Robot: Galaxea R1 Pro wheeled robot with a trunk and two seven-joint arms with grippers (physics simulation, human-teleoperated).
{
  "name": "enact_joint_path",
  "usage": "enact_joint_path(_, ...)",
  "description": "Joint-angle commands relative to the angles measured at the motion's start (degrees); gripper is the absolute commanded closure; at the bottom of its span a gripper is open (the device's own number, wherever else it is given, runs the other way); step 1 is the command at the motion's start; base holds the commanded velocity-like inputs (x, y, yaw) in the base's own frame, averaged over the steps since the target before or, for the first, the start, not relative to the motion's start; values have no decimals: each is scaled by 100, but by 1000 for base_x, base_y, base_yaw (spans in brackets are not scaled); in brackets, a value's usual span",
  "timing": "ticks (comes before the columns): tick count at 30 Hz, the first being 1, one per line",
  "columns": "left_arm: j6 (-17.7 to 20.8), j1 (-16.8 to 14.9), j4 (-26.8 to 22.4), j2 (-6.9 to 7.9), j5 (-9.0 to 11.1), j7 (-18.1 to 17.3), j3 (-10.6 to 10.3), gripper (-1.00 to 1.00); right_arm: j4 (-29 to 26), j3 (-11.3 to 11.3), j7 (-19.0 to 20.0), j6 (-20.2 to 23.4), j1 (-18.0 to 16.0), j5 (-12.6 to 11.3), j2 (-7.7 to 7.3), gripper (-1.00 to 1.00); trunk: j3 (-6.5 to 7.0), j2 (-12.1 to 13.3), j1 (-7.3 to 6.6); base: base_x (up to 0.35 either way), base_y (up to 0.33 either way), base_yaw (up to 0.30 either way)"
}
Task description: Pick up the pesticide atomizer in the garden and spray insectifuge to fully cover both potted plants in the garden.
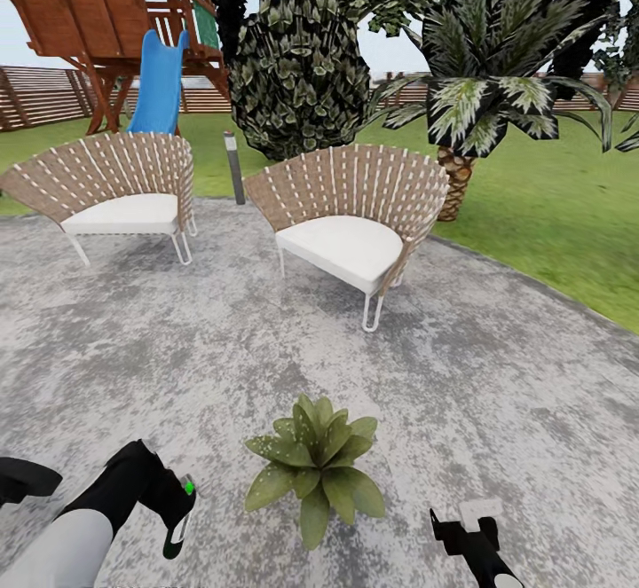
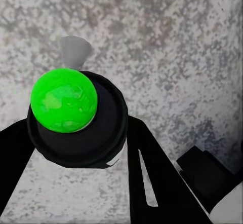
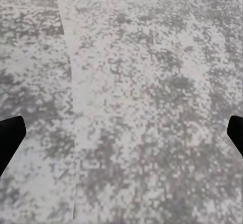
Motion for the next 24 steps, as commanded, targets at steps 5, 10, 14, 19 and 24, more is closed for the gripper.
enact_joint_path(5,700,-122,-9,-125,-119,-487,-558,100,9,-41,-16,-21,0,61,-6,-100,-5,-2,-1,0,0,13)
enact_joint_path(10,901,-127,-20,-108,-146,-674,-716,100,10,-41,-15,-21,-3,67,-8,-100,-5,-2,-1,0,0,0)
enact_joint_path(14,923,-99,-18,-115,-154,-688,-725,100,10,-41,-15,-21,-1,69,-5,-100,-5,-2,-1,15,-17,0)
enact_joint_path(19,1016,-109,-40,-110,-153,-668,-722,100,10,-41,-18,-21,3,68,-7,-100,-5,-2,-1,105,-186,45)
enact_joint_path(24,1120,-104,-154,-107,-152,-642,-728,100,10,-41,-21,-21,5,67,-8,-100,-5,-2,-1,-152,-170,261)
